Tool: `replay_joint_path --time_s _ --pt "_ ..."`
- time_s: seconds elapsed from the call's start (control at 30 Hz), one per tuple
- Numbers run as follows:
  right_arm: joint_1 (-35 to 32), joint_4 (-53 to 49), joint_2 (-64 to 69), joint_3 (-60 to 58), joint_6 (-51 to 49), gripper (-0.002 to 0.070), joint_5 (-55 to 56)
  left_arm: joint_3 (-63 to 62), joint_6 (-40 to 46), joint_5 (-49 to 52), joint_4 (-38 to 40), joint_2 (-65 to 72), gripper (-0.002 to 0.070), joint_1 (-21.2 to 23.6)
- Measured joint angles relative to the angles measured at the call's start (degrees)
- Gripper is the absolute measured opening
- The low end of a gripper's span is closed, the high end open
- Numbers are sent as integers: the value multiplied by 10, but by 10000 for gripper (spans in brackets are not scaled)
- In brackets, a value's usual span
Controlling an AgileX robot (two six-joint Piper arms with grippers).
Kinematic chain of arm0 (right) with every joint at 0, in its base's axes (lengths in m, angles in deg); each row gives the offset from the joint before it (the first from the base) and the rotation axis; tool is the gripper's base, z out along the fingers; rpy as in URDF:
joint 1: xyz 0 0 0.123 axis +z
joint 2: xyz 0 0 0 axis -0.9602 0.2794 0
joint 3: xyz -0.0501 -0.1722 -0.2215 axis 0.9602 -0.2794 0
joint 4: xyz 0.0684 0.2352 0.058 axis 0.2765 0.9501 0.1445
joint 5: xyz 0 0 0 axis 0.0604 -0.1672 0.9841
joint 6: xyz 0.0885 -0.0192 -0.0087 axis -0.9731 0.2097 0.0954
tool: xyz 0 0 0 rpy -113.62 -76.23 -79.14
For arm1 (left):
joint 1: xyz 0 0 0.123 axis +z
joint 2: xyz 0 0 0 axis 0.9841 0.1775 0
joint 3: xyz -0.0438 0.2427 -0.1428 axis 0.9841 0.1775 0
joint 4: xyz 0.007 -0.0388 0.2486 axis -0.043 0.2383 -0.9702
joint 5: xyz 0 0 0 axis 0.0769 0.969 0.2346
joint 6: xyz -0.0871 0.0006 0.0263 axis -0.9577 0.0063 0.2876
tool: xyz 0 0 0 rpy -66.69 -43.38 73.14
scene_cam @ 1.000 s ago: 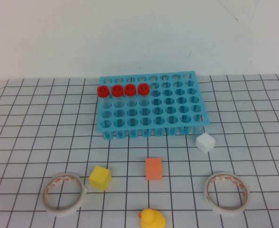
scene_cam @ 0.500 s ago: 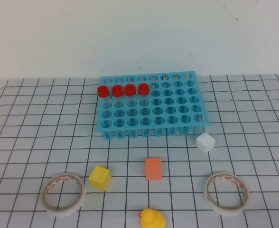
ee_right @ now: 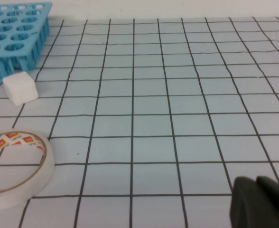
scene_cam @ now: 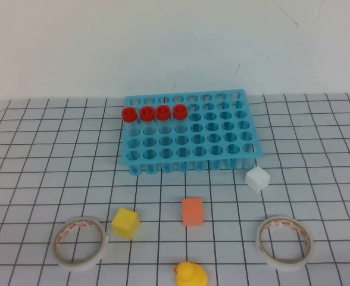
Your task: Place the test tubes
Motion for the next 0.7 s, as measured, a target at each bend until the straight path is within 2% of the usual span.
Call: replay_joint_path --time_s 0.37,0.43,0.47,0.53,0.63,0.7 --pt "0 -1 0 0 0 -1 0 0 -5 -7 0 0 -2 0" --pt "0 -2 0 0 0 -1 0 0 -21 0 0 0 -2 0" --pt "0 -2 0 0 0 -1 0 5 -69 6 -5 0 -2 0" --pt "0 -2 0 0 0 -1 0 17 -153 7 -68 0 -1 7" --pt "0 -2 0 0 0 -1 -1 46 -373 19 -273 0 -1 35" --pt "0 -3 0 0 0 -1 -1 70 -544 40 -437 0 -1 74"
